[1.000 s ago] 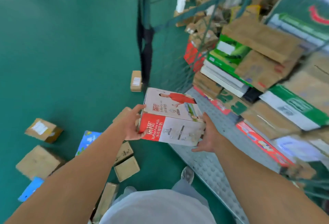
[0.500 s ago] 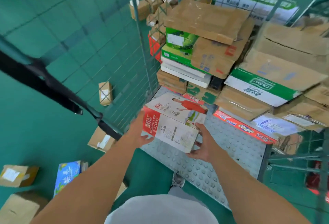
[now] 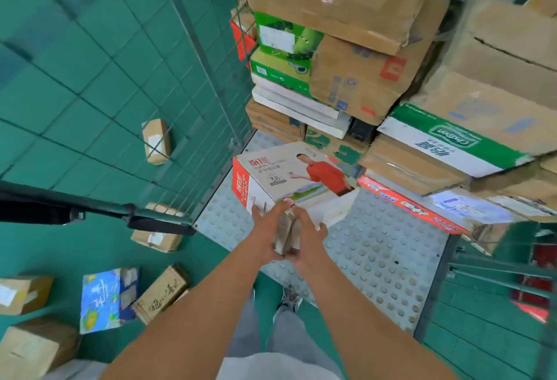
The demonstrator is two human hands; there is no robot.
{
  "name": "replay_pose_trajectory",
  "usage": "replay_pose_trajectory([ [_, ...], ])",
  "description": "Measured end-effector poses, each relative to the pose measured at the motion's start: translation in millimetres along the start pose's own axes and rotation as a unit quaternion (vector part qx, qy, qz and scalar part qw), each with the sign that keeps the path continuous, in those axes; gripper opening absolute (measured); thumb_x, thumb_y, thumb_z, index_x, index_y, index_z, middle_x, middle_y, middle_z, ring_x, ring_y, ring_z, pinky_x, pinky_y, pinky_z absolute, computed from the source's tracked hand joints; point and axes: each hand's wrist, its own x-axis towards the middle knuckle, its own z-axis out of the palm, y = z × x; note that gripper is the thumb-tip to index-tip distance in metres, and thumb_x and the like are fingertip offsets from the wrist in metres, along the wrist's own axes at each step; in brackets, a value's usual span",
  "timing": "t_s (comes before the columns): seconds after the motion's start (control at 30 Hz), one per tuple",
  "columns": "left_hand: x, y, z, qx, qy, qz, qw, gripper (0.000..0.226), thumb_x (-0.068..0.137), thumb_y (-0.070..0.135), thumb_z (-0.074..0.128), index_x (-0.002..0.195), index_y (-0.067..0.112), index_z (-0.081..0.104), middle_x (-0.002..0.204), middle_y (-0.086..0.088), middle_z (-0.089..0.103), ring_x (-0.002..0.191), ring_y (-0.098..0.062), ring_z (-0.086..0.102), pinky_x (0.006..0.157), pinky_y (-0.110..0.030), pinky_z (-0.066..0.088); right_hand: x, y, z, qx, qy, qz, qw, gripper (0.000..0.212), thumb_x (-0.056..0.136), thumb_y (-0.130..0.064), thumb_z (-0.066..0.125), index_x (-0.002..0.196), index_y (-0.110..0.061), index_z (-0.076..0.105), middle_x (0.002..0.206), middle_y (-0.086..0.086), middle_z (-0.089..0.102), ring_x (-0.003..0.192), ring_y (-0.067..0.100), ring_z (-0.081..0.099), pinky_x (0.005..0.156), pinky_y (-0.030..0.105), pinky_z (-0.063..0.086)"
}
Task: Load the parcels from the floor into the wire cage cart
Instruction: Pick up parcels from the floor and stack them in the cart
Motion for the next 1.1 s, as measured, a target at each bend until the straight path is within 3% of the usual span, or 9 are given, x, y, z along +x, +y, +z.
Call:
replay_pose_trajectory([
  [0.17, 73.8, 38.7, -44.0, 0.059, -0.007, -0.028, 0.998, 0.108, 0.064, 0.060, 0.087, 0.151, 0.059, 0.023, 0.161, 0.002, 0.026, 0.132, -0.041, 0.044, 0.090, -0.062, 0.053, 68.4, -33.8, -14.2, -0.046, 0.062, 0.030, 0.997, 0.099, 0.078, -0.057, 0.081, 0.154, -0.039, 0.020, 0.125, 0.004, 0.050, 0.111, 0.043, 0.063, 0.084, 0.056, 0.060],
  [0.27, 133.8, 63.9, -77.1, 0.094, -0.014, -0.050, 0.994, 0.093, 0.054, 0.059, 0.088, 0.137, 0.043, 0.050, 0.150, -0.010, 0.044, 0.123, -0.039, 0.054, 0.077, -0.049, 0.057, 124.3, -59.4, -20.9, -0.081, 0.092, -0.004, 0.992, 0.101, 0.084, -0.054, 0.077, 0.157, -0.049, 0.008, 0.144, 0.007, 0.041, 0.114, 0.042, 0.062, 0.085, 0.050, 0.061],
  [0.37, 189.5, 87.9, -104.8, 0.147, -0.026, -0.053, 0.987, 0.073, 0.057, 0.057, 0.086, 0.124, 0.039, 0.060, 0.135, -0.013, 0.055, 0.117, -0.036, 0.058, 0.083, -0.048, 0.055, 181.2, -69.0, -14.3, -0.163, 0.114, 0.018, 0.980, 0.079, 0.093, -0.054, 0.067, 0.157, -0.039, 0.024, 0.156, 0.007, 0.038, 0.104, 0.036, 0.068, 0.082, 0.041, 0.062],
  [0.47, 244.7, 106.6, -119.5, 0.174, -0.014, -0.062, 0.983, 0.061, 0.062, 0.056, 0.085, 0.117, 0.041, 0.064, 0.133, -0.009, 0.055, 0.123, -0.038, 0.054, 0.098, -0.056, 0.050, 242.5, -55.1, 6.4, -0.225, 0.094, 0.081, 0.966, 0.043, 0.096, -0.040, 0.068, 0.132, -0.019, 0.060, 0.136, 0.005, 0.055, 0.095, 0.028, 0.073, 0.076, 0.034, 0.064],
  [0.67, 354.9, 132.0, -137.3, 0.172, 0.052, -0.052, 0.982, 0.037, 0.082, 0.049, 0.073, 0.115, 0.034, 0.064, 0.130, -0.006, 0.060, 0.116, -0.033, 0.056, 0.106, -0.054, 0.045, 344.3, -0.1, 57.2, -0.282, 0.085, 0.035, 0.955, 0.022, 0.099, -0.024, 0.066, 0.117, -0.013, 0.059, 0.089, 0.009, 0.061, 0.080, 0.029, 0.067, 0.073, 0.036, 0.058],
  [0.8, 408.2, 153.5, -140.9, 0.140, 0.028, 0.017, 0.990, 0.009, 0.094, 0.023, 0.062, 0.103, 0.024, 0.064, 0.111, -0.010, 0.067, 0.100, -0.027, 0.064, 0.076, -0.029, 0.057, 386.5, 21.5, 84.0, -0.246, 0.085, 0.000, 0.966, 0.009, 0.097, -0.016, 0.065, 0.103, -0.014, 0.059, 0.085, 0.007, 0.060, 0.076, 0.026, 0.061, 0.074, 0.035, 0.056],
  [0.9, 452.3, 160.8, -154.1, 0.143, 0.046, 0.089, 0.985, 0.044, 0.098, 0.014, 0.060, 0.138, 0.032, 0.058, 0.142, 0.007, 0.051, 0.132, -0.018, 0.047, 0.091, -0.025, 0.050, 416.6, 41.1, 103.5, -0.295, 0.055, -0.035, 0.953, 0.025, 0.093, -0.023, 0.066, 0.115, -0.017, 0.054, 0.088, -0.003, 0.057, 0.070, 0.014, 0.056, 0.068, 0.035, 0.057],
  [1.03, 487.4, 159.9, -161.8, 0.041, 0.157, 0.100, 0.982, 0.058, 0.102, 0.027, 0.061, 0.151, 0.046, 0.036, 0.138, 0.013, 0.040, 0.115, -0.015, 0.049, 0.110, -0.041, 0.045, 450.3, 66.9, 135.1, -0.375, 0.013, -0.005, 0.927, 0.044, 0.099, -0.014, 0.058, 0.137, -0.031, 0.045, 0.124, -0.005, 0.056, 0.095, 0.011, 0.058, 0.094, 0.043, 0.056],
  [1.1, 498.5, 154.0, -168.0, 0.041, 0.160, 0.070, 0.984, 0.064, 0.099, 0.032, 0.066, 0.150, 0.054, 0.033, 0.149, 0.011, 0.037, 0.117, -0.019, 0.050, 0.104, -0.045, 0.050, 466.3, 72.9, 148.9, -0.367, 0.005, 0.023, 0.930, 0.053, 0.097, -0.016, 0.062, 0.142, -0.030, 0.040, 0.129, 0.000, 0.056, 0.097, 0.012, 0.058, 0.095, 0.039, 0.055],
])
